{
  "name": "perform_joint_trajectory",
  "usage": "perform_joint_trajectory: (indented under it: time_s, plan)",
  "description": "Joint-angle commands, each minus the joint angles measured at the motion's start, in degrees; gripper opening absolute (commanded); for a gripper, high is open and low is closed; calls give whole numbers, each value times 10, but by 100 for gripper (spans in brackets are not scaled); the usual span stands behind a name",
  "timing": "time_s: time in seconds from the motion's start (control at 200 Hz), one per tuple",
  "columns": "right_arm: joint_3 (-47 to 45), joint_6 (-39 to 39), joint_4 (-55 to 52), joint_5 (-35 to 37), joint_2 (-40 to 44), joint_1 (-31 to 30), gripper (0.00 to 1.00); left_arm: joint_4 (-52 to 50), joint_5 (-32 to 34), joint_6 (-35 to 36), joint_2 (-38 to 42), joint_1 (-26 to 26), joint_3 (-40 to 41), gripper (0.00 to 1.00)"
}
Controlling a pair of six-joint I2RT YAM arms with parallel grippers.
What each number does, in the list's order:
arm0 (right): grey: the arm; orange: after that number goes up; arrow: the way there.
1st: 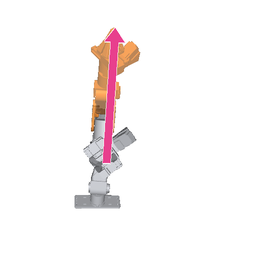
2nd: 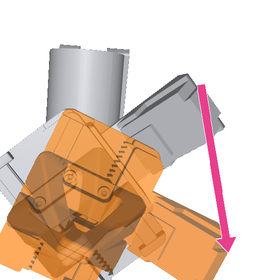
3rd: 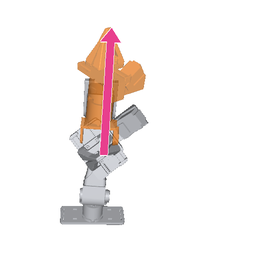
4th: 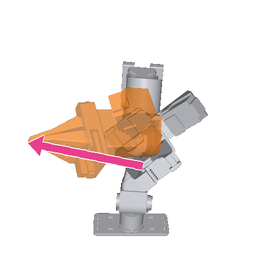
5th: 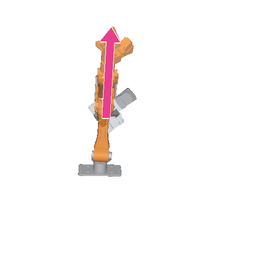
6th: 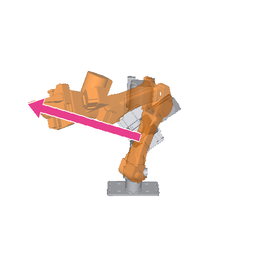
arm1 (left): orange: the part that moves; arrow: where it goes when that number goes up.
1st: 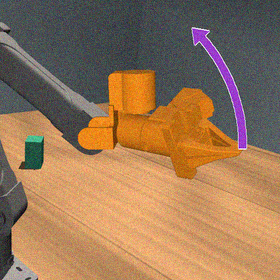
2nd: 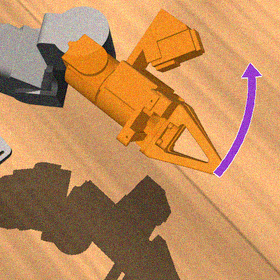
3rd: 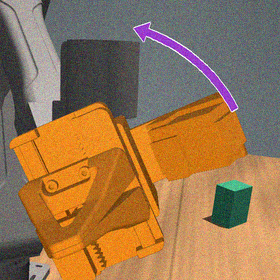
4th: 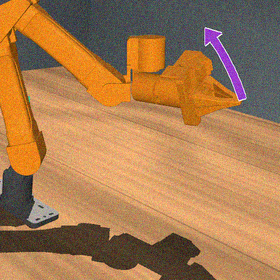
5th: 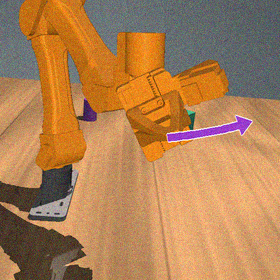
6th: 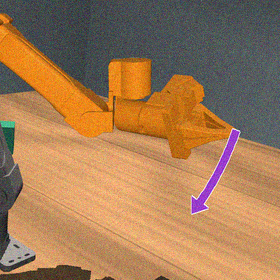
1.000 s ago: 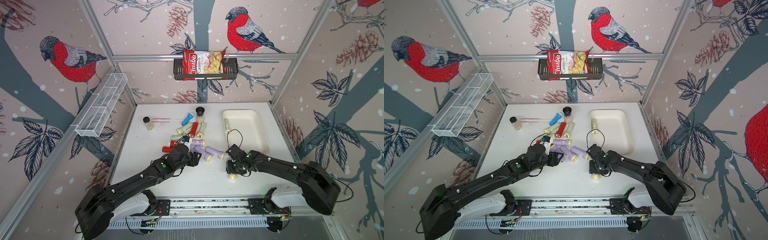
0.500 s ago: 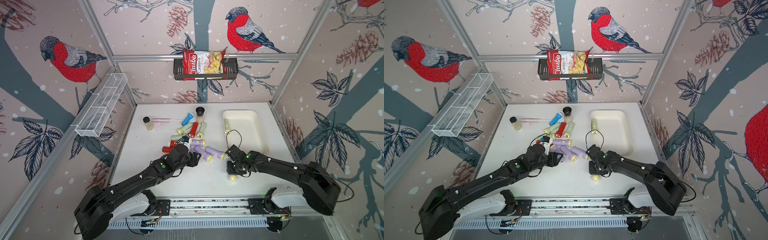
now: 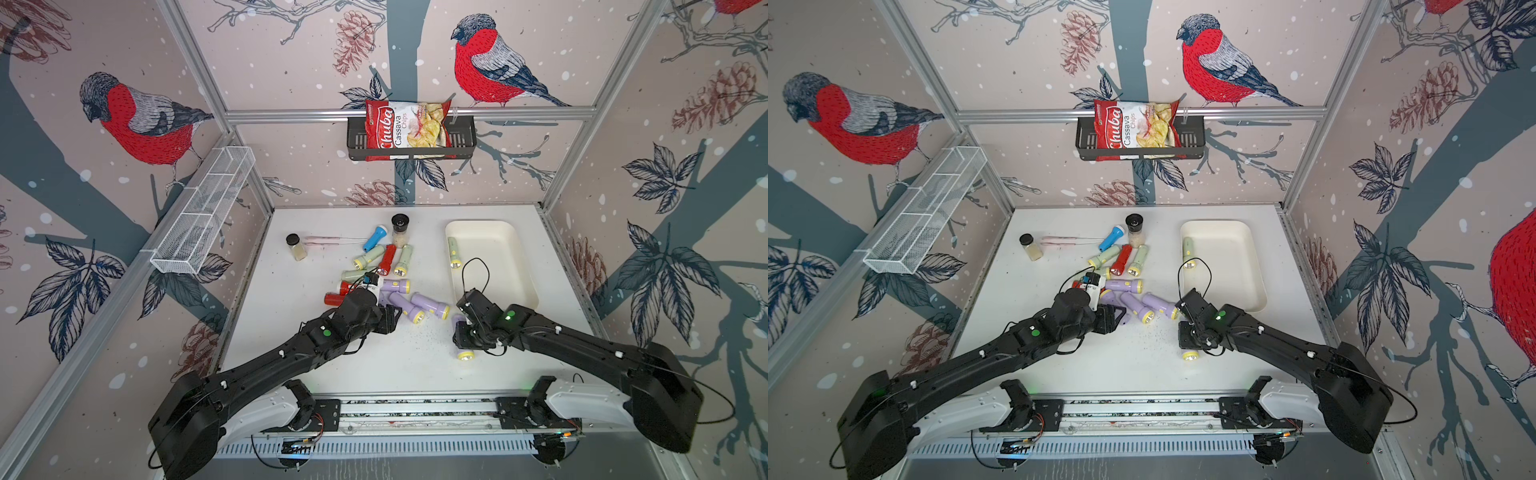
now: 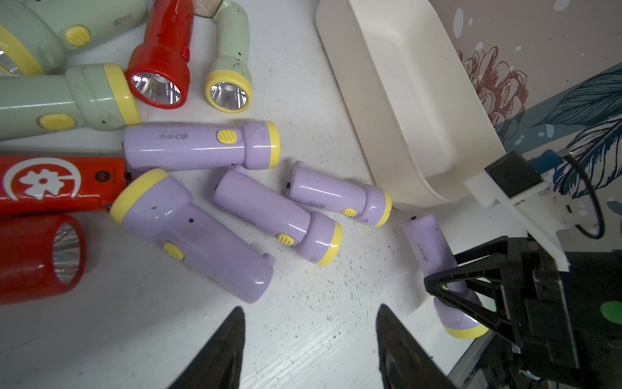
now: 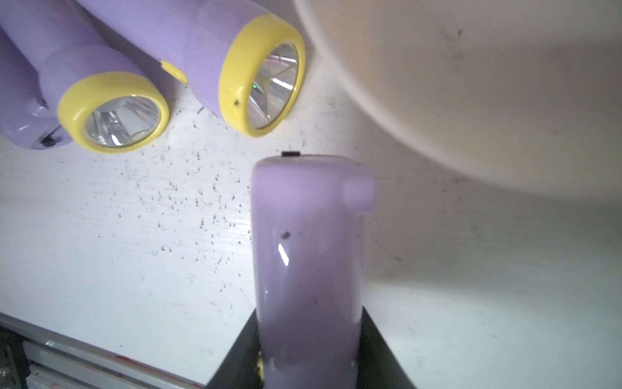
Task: Put the flashlights into the storage boxes
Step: Pick up the flashlight from the center of the board, then place the flashlight at the storage box.
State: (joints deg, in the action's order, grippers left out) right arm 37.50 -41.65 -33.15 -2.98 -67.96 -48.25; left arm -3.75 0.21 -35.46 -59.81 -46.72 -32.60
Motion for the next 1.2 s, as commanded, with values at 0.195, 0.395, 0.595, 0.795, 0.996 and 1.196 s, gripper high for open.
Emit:
perform_joint_trajectory:
  time_s: [0.195, 0.395, 0.595, 0.795, 0.996, 1.196]
  plan:
    - [12, 29, -14, -39, 43, 8, 34, 12, -2, 10, -3, 0, -7, 62]
    - [41, 34, -11, -79, 65, 30, 34, 10, -1, 15, -22, 0, -25, 62]
    - [75, 54, -36, -101, 74, 60, 34, 18, -3, 8, -34, 0, -28, 62]
    - [111, 91, -49, -133, 71, 122, 34, 36, 6, 21, -48, 5, -50, 63]
    - [140, 121, -39, -167, 61, 170, 34, 30, -9, 37, -87, 14, -79, 63]
    - [173, 156, -36, -211, 25, 234, 34, 60, -41, 28, -111, 38, -87, 63]
